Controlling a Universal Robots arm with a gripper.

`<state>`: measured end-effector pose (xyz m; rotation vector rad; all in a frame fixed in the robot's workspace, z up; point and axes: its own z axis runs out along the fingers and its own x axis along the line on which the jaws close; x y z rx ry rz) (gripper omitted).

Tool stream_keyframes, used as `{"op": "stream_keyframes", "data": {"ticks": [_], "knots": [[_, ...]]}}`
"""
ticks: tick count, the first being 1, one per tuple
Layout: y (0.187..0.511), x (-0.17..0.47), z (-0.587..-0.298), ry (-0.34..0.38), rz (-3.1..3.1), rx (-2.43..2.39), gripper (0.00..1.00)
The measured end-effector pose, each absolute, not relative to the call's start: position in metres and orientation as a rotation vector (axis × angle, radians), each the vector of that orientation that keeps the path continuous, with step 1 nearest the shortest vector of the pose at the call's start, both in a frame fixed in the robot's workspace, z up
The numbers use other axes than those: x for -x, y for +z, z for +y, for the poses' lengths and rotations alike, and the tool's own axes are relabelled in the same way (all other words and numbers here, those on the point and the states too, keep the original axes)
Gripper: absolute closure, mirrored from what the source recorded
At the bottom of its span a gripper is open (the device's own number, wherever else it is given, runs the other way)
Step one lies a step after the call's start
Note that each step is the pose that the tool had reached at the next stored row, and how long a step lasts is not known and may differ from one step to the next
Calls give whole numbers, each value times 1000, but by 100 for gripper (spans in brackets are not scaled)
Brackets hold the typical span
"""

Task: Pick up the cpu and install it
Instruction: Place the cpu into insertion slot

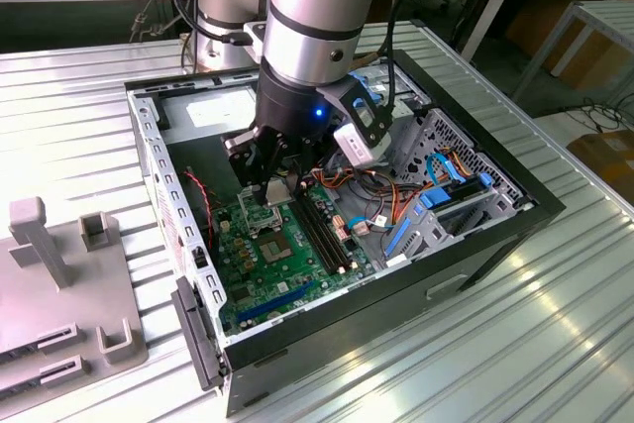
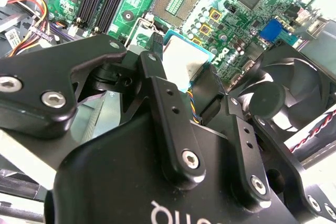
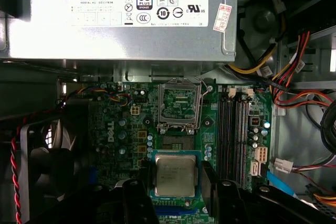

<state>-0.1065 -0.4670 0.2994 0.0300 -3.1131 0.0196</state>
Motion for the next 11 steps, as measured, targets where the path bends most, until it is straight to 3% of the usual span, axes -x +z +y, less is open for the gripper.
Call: {"op": "stream_keyframes", "data": {"ticks": [11], "knots": [[294,107,-467,19,-3113,-30,53]]}}
